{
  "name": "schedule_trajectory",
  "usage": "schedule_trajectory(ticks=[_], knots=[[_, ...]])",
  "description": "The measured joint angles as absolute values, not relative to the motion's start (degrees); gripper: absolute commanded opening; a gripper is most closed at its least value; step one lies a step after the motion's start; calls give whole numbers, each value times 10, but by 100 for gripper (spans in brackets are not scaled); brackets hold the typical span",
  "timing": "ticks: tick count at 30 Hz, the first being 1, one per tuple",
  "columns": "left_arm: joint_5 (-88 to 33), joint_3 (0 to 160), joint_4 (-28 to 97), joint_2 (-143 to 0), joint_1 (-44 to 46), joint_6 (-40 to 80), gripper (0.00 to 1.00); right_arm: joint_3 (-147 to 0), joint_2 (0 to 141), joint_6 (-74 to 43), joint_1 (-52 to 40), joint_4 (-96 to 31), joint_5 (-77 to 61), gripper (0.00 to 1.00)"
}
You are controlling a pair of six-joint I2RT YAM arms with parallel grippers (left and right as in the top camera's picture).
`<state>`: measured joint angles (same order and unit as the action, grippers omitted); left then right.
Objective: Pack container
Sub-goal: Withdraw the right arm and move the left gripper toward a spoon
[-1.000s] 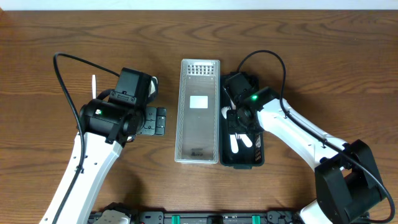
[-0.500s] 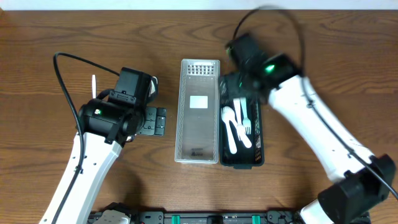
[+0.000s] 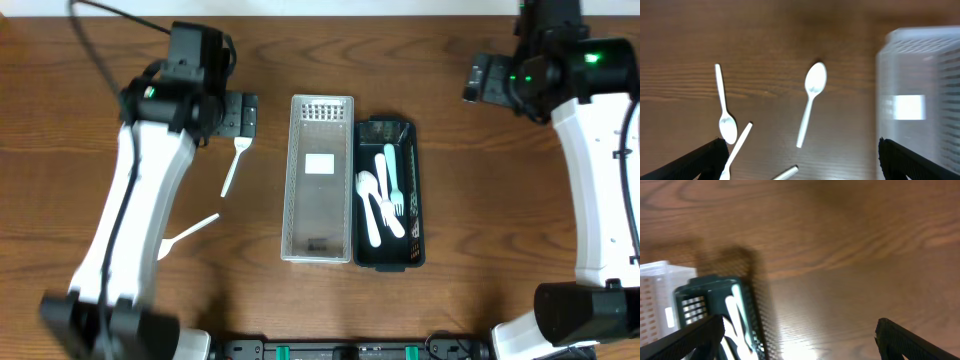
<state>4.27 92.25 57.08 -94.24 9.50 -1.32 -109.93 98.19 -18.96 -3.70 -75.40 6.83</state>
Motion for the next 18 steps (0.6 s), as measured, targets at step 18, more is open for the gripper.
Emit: schedule_trajectory(ticks=[18], knots=[[24, 901, 515, -1192, 80, -91, 98, -1075, 982, -186, -10, -759, 59, 99]])
